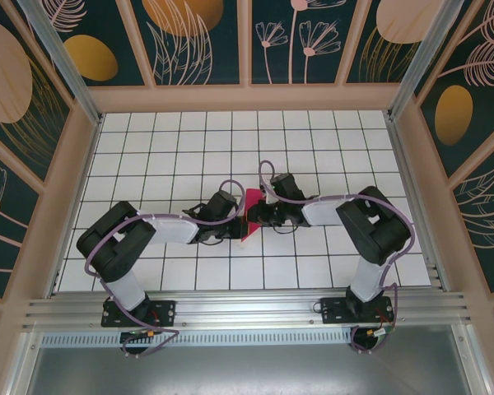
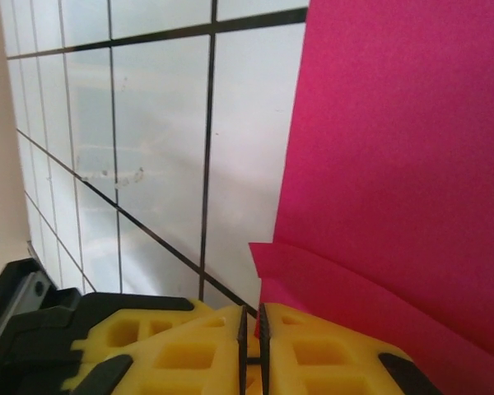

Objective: Fold a paper plane with a square sheet of paper (pick it up from the middle)
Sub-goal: Third fold the triangle at the center of the table.

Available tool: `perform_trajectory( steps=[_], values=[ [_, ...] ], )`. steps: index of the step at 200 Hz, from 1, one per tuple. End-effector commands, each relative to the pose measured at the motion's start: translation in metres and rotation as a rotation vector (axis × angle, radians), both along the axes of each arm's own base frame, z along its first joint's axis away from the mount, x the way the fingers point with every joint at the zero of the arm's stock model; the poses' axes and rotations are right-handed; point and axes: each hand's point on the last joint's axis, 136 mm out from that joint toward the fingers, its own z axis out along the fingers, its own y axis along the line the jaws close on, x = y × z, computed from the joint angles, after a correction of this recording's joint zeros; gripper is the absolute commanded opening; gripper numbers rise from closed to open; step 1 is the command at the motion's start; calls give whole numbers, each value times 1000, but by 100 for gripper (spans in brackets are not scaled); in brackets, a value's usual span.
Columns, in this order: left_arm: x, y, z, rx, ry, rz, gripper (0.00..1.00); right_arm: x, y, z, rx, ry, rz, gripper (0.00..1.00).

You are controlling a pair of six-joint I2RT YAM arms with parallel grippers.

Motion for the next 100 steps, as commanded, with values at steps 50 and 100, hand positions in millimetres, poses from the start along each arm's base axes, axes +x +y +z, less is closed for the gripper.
perform_trajectory(
  steps=[50,100],
  values=[
    [-7,-10,27,-82,-32,-58,6,-3,-16,-38,-143,41,-22,12],
    [-14,-33,45,-197,-9,-150,7,-3,-16,-37,-133,38,-24,12]
  ],
)
